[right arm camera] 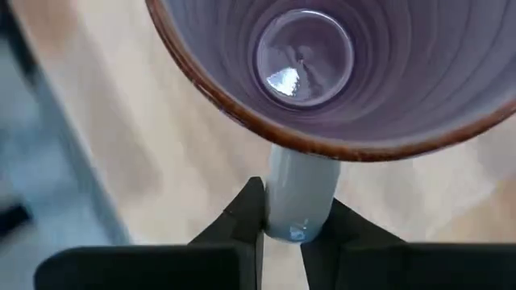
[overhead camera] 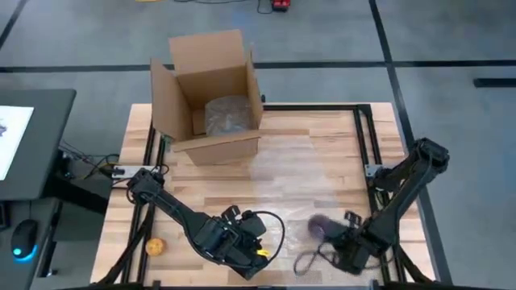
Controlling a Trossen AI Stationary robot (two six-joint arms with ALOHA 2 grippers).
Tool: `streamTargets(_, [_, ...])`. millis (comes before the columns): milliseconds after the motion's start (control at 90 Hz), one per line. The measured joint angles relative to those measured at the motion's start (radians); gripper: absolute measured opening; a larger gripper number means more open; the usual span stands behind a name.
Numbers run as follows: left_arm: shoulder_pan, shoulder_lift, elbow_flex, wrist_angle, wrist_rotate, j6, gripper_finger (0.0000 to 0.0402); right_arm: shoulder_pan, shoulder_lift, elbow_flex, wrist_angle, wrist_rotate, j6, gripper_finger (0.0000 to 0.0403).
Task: Wrap mug
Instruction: Wrap the purple mug with the bubble wrap
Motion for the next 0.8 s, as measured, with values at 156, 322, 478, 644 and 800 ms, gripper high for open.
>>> streamTargets(156, [0.004, 0.0, 0.0, 0.0, 0.0, 0.015, 0.0139, -0.085, 0.03, 0.0, 0.007, 0.025, -0.094, 0.0034])
streamTargets(322, [0.004, 0.0, 0.0, 0.0, -0.001, -0.006, 0.0139, -0.136, 0.11, 0.0, 0.04, -0.027, -0.194, 0.0034])
streamTargets(478, [0.004, 0.0, 0.0, -0.001, -0.002, -0.026, 0.0139, -0.133, 0.168, 0.0, 0.061, -0.082, -0.239, 0.0034])
streamTargets(644, [0.003, 0.0, 0.0, 0.0, -0.003, -0.034, 0.0139, -0.124, 0.196, 0.001, 0.095, -0.088, -0.25, 0.0034])
streamTargets(800, [0.003, 0.0, 0.0, 0.001, -0.011, -0.025, 0.0139, -0.189, 0.202, 0.002, 0.176, -0.106, -0.29, 0.0034])
